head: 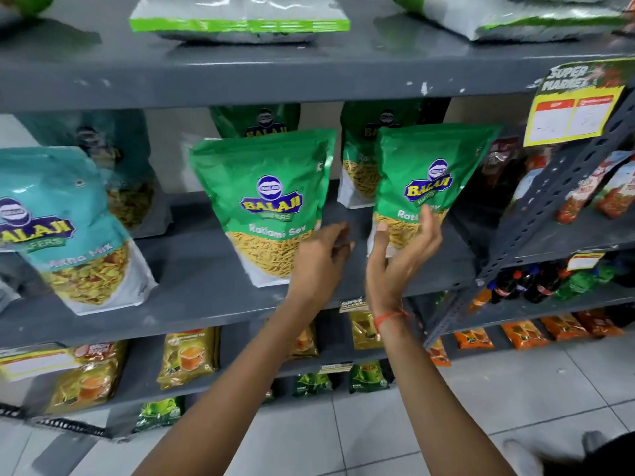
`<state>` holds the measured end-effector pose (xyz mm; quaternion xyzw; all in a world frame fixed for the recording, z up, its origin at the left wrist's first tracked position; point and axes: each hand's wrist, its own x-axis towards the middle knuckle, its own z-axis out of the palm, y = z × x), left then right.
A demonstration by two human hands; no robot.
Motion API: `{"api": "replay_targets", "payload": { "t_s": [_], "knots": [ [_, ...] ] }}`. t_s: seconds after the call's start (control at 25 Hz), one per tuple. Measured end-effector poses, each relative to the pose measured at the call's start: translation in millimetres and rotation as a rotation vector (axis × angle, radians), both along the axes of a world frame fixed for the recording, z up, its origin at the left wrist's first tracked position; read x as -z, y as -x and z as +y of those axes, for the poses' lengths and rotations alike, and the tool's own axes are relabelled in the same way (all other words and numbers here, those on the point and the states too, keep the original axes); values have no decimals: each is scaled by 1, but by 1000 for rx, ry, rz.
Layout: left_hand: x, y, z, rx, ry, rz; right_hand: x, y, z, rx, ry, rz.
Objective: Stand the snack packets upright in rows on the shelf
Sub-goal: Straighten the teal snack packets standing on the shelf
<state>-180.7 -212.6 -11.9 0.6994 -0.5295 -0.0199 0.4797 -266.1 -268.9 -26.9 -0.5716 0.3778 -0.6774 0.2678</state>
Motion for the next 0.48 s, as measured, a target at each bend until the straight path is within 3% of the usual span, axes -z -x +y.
{"api": "replay_targets", "payload": {
  "t_s": [0.16,0.32,0.48],
  "knots": [
    [-29,-60,96,-151,457,27,-29,-81,81,-37,164,-79],
    [-32,-158,170,-292,493,10,-34,-182,159,-163,125,-93],
    [8,-231,215,-519,397,183,0,-253,191,-382,-88,172]
  ]
}}
